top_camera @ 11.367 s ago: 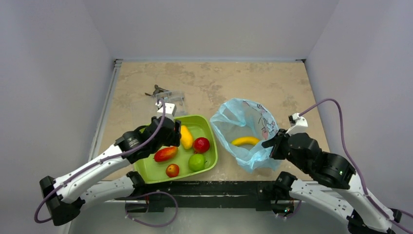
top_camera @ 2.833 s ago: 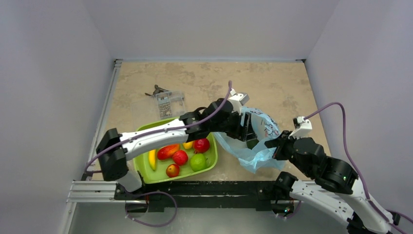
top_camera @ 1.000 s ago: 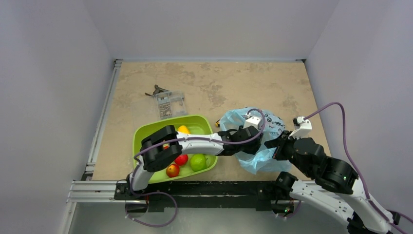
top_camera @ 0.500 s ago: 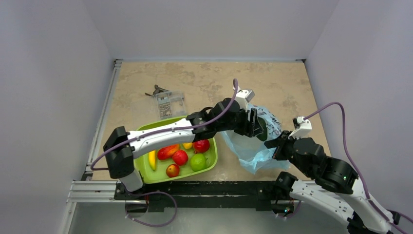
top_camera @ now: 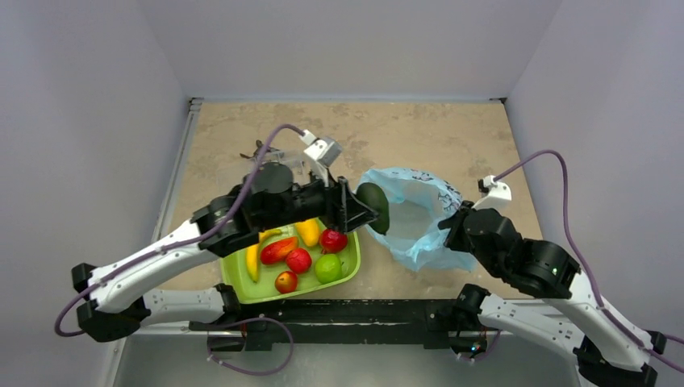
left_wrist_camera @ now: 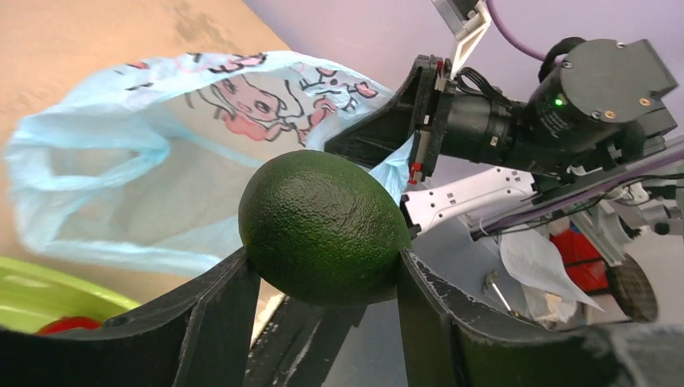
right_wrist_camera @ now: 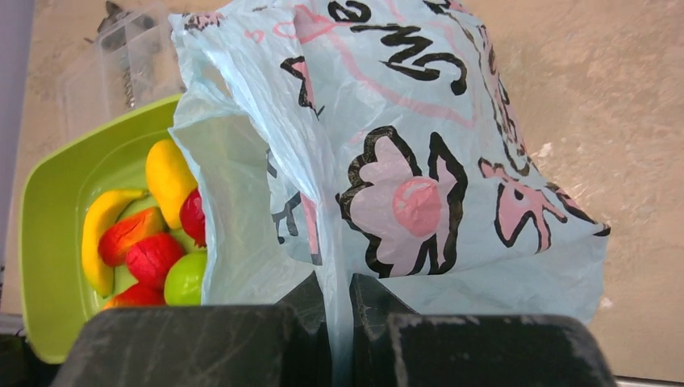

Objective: Take the fake fruits out of the plastic bag
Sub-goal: Place the plastic bag at the center of the board, then place the fake fruit in the bin.

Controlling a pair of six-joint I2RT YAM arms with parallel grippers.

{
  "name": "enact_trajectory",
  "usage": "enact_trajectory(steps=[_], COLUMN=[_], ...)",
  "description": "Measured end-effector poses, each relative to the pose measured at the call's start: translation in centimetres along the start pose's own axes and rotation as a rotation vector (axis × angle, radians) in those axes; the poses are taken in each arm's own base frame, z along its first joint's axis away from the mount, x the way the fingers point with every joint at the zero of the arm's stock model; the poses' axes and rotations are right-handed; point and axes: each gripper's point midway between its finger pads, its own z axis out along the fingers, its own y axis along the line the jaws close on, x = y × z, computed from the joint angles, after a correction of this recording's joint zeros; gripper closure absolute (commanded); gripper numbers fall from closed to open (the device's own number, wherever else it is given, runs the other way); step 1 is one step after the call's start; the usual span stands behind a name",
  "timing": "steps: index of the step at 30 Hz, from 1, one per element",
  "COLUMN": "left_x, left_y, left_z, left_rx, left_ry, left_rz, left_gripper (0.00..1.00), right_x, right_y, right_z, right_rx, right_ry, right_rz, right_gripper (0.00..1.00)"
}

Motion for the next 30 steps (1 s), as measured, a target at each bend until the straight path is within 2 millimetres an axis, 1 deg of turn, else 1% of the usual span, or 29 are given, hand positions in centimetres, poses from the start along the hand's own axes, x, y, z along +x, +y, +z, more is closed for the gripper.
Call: enact_trajectory(steps=[1, 3, 4, 5, 6, 7, 10, 12, 13, 14, 17, 18, 20, 22, 25, 27, 30], left_x=[-0.7, -1.7, -1.9, -1.9, -1.7, -1.3, 1.0, 3.2, 4.4, 5.9, 8.8, 9.6, 10.8, 11.4, 12.0, 12.1, 12.1], left_y=[-0.3, 0.1, 0.6, 1.2, 2.4, 3.3, 7.6, 11.0, 12.6, 14.5, 18.0, 18.9, 20.2, 21.2, 22.5, 23.4, 25.0], left_z=[-1.0, -3.5, -4.5, -5.3, -6.4, -7.0, -9.3, -10.9, -11.7, -12.8, -15.1, -15.7, -16.7, -17.4, -17.9, -17.8, -16.9], left_rx=[0.008, -0.029, -0.059, -0.089, -0.144, -0.186, -0.370, -0.511, -0.579, -0.666, -0.830, -0.872, -0.942, -1.001, -1.070, -1.119, -1.198], left_ry=[-0.026, -0.075, -0.091, -0.101, -0.107, -0.104, -0.071, -0.031, -0.009, 0.026, 0.088, 0.104, 0.123, 0.121, 0.120, 0.132, 0.166], left_rz=[0.004, 0.030, 0.044, 0.052, 0.062, 0.069, 0.084, 0.097, 0.104, 0.108, 0.115, 0.116, 0.113, 0.111, 0.123, 0.140, 0.148], left_gripper=[1.00, 1.00, 1.00, 1.00, 1.00, 1.00, 1.00, 1.00, 1.00, 1.00, 1.00, 1.00, 1.00, 1.00, 1.00, 1.00, 1.00], right_x=[-0.5, -1.7, -2.7, -3.0, -3.7, -4.4, -7.1, -8.8, -9.2, -9.5, -9.5, -9.2, -8.6, -7.6, -6.1, -4.9, -3.5], right_y=[0.1, 0.0, -0.1, -0.1, -0.3, -0.4, -0.3, -0.4, -0.4, -0.7, -1.1, -1.1, -1.3, -1.2, -0.9, -0.6, -0.1], right_z=[0.1, 0.3, 0.3, 0.3, 0.3, 0.2, -0.1, 0.1, 0.3, 0.6, 1.5, 2.0, 2.6, 3.2, 4.1, 4.7, 5.2], right_rx=[0.023, 0.075, 0.119, 0.130, 0.166, 0.192, 0.282, 0.356, 0.384, 0.422, 0.486, 0.496, 0.500, 0.480, 0.436, 0.403, 0.356], right_ry=[-0.010, -0.037, -0.063, -0.070, -0.085, -0.100, -0.162, -0.205, -0.216, -0.226, -0.221, -0.212, -0.193, -0.164, -0.114, -0.076, -0.022], right_rz=[-0.001, -0.008, -0.015, -0.018, -0.030, -0.039, -0.070, -0.100, -0.117, -0.143, -0.214, -0.237, -0.272, -0.293, -0.304, -0.305, -0.304], right_gripper=[1.00, 1.00, 1.00, 1.00, 1.00, 1.00, 1.00, 1.00, 1.00, 1.00, 1.00, 0.99, 0.91, 0.84, 0.78, 0.67, 0.51])
